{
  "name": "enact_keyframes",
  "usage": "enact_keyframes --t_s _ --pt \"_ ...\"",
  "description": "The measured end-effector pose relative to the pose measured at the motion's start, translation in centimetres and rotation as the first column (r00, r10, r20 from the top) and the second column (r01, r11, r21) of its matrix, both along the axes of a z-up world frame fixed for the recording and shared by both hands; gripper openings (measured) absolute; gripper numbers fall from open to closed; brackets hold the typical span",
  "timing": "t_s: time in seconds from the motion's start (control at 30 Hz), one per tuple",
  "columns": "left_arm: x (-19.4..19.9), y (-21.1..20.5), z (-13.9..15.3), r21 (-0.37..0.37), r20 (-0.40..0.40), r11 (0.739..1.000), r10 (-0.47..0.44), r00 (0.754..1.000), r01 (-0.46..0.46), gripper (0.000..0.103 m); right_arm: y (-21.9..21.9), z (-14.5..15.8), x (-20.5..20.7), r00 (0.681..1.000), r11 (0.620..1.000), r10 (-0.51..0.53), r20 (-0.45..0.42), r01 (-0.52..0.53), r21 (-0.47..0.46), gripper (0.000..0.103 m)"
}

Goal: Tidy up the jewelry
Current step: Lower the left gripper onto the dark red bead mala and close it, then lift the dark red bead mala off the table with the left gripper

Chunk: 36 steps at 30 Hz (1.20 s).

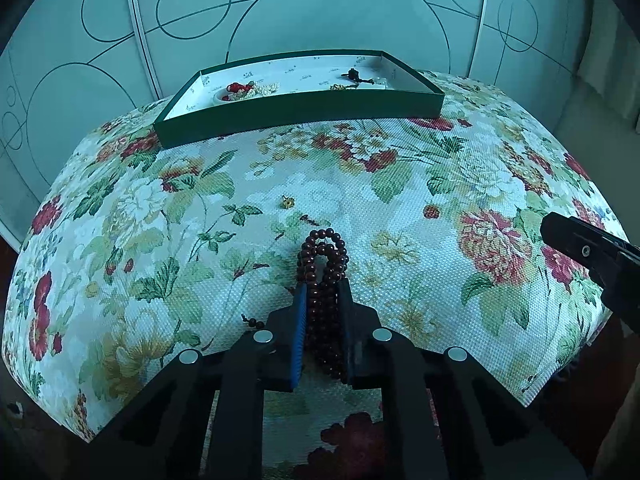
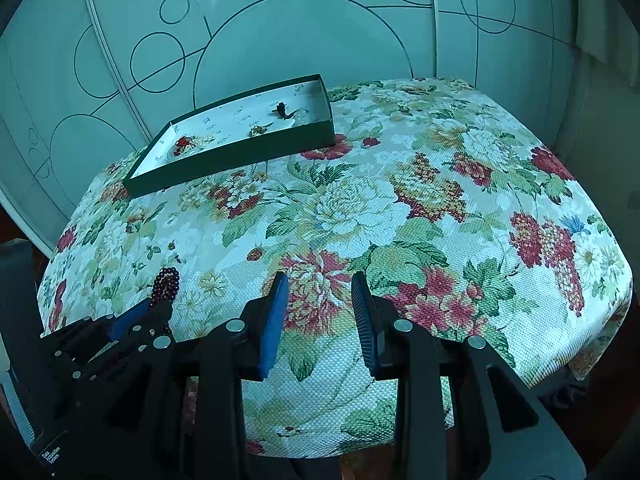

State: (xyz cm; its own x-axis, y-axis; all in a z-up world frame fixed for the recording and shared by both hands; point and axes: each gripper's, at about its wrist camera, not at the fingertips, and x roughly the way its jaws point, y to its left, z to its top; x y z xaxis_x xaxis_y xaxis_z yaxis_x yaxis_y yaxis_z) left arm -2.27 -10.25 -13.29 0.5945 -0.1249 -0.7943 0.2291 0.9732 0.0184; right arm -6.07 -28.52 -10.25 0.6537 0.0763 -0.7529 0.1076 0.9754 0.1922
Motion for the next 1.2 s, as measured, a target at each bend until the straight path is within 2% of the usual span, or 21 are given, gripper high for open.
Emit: enact_keyframes --t_s 0.47,0.7,1.2 --pt "1.6 3.9 0.6 -0.019 0.009 0.998 0.064 0.998 -0.064 0.011 1.6 -0.1 1.0 1.0 0.999 0.025 -0.012 -0.025 -0.02 0.033" --pt "3.0 6.4 0.6 0.0 0.021 0.995 0.097 0.995 -0.097 0.011 3.0 0.0 1.9 0.998 0.998 0.052 -0.018 -0.052 -0.028 0.033" --pt "7.0 11.5 0.0 0.023 0.02 0.989 0.147 0.989 -0.148 0.011 10.9 -0.3 6.4 0.978 0.978 0.205 -0.039 -0.206 -0.032 0.033"
